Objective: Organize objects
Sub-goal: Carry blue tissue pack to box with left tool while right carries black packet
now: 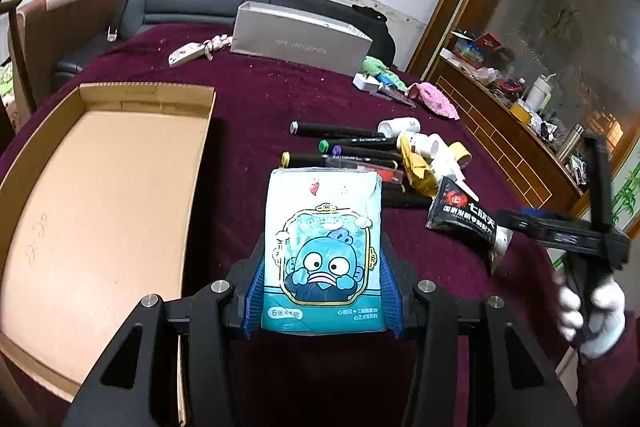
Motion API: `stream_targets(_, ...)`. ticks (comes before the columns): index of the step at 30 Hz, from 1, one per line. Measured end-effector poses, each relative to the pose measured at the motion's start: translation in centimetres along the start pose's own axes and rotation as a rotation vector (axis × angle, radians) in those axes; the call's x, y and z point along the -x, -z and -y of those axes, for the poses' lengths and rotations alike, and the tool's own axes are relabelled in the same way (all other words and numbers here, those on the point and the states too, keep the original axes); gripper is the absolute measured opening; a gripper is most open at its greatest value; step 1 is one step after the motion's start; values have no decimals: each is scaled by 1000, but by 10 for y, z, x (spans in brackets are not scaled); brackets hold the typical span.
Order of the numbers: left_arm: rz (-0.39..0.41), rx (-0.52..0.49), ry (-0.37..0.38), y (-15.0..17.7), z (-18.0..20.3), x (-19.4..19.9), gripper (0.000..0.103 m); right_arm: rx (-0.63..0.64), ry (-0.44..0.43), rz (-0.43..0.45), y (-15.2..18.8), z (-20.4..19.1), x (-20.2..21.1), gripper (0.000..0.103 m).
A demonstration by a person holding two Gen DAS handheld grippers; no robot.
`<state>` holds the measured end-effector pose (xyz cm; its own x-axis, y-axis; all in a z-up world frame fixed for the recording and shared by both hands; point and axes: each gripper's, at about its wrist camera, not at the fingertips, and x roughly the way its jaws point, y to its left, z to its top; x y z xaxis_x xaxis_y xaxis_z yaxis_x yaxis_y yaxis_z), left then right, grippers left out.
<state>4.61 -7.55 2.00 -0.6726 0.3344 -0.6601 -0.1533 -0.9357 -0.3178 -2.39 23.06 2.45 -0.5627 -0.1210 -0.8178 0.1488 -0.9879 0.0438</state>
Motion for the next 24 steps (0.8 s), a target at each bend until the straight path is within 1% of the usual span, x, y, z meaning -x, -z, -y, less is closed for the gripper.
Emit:
stream_targets(2, -10, 8, -4, 2, -1, 2, 43, 64, 34, -15, -1, -11, -10, 103)
stream_targets(5, -12, 8, -15, 3, -4, 4, 43, 152, 55, -27, -1, -30, -20, 103)
stream_targets(6, -14, 9, -15, 3, -5, 4, 43, 183, 75, -28, 0, -35, -22, 102)
stream_targets(7, -16, 8, -16, 3, -5, 4, 43, 220, 105, -29, 0, -42, -25, 102)
stream_targets(9, -28, 8, -12, 4, -4, 2, 43, 257, 127, -40, 2, -47, -30, 96)
stream_targets(10, -31, 4, -10, 5, -2, 1, 43, 269, 130, -56, 2, -49, -34, 88)
stream_targets(11, -31, 0, -9, 5, -1, 1, 43, 275, 130, -76, 3, -50, -38, 77)
stream_targets(13, -32, -3, -4, 5, -1, 1, 43, 277, 126, -112, 6, -52, -42, 59)
stream_targets(15, -28, -7, -3, 5, -2, 3, 43, 278, 140, -102, 8, -53, -39, 56)
stream_targets(17, -13, -12, -11, 5, -3, 8, 43, 255, 123, -90, 9, -51, -30, 52)
stream_targets(18, -4, -13, -13, 5, -5, 11, 43, 230, 94, -83, 9, -49, -24, 51)
stream_targets(19, 2, -12, -12, 4, -6, 13, 43, 211, 71, -77, 9, -47, -19, 48)
stream_targets(24, 34, 4, -23, 2, -17, 30, 43, 151, -4, -30, 5, -52, 11, 47)
